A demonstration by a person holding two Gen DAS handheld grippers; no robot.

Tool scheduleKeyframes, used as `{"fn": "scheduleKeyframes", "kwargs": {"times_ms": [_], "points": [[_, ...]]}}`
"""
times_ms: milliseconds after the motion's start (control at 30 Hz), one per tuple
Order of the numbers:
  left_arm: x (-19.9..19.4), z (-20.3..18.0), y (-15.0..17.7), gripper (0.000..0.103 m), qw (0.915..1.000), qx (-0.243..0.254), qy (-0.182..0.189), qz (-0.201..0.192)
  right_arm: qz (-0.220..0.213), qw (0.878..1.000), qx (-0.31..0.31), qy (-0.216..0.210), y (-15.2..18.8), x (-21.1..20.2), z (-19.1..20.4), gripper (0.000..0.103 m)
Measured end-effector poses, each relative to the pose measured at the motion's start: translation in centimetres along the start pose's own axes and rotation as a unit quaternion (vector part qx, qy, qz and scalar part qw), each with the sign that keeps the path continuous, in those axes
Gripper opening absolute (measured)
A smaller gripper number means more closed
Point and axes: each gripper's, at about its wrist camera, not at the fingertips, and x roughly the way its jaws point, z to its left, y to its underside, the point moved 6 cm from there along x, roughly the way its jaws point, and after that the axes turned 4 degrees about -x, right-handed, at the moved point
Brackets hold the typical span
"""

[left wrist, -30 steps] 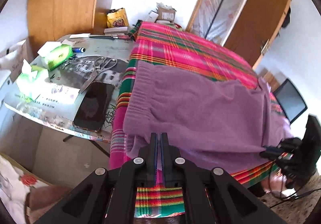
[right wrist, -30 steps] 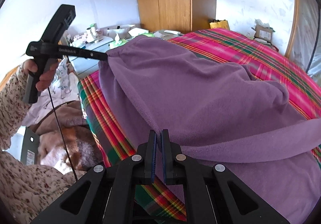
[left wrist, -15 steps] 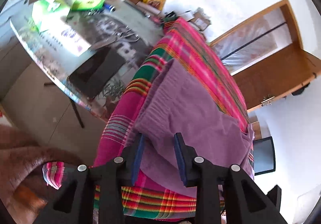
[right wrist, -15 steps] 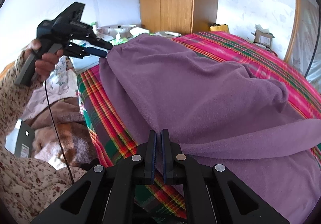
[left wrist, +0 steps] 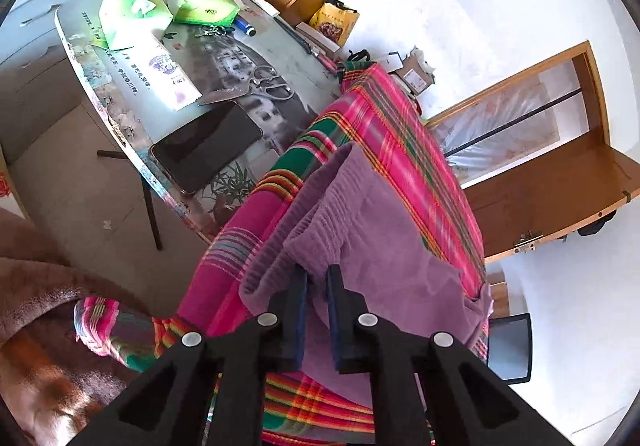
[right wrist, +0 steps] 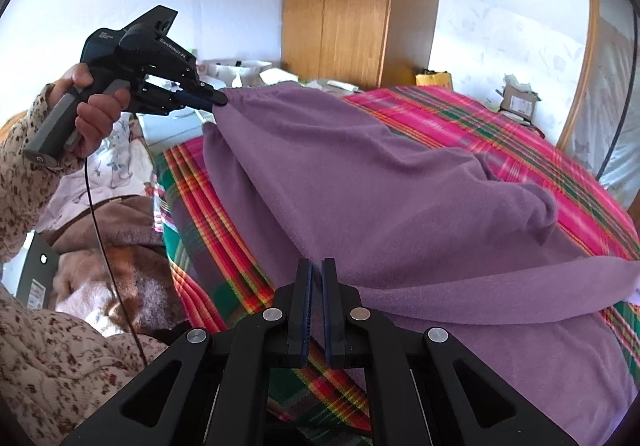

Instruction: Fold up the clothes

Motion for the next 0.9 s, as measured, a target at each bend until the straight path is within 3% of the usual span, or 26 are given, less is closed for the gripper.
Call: {"fn": "scheduleKeyframes", "kwargs": {"times_ms": [167, 433, 667, 733, 900], "points": [[0.9, 1.2, 1.0, 0.009, 0.9992, -0.002, -0.038, 0.01, 0.005, 1.0, 0.002, -0.005, 0.6, 0.3, 0.1, 0.005], [1.4, 2.1, 1.2, 0.01, 0.999, -0.023, -0.038, 0.009, 0.003, 1.0, 0.017, -0.004, 1.2, 0.0, -0.7, 0.005], [1.2, 2.2, 1.3, 0.01, 0.999, -0.024, -0.038, -0.002, -0.022, 0.994, 0.1, 0.046, 1.1, -2.0, -5.7, 0.016], [1.1, 2.2, 1.4, 0.01, 0.9989, -0.023, -0.041, -0.005, -0.025, 0.99, 0.128, 0.05, 1.2, -2.1, -7.0, 0.016], [1.1, 1.9, 1.6, 0.01, 0.9983, -0.015, -0.054, -0.016, -0.022, 0.99, 0.13, 0.043, 0.8, -1.0, -6.9, 0.016]]}}
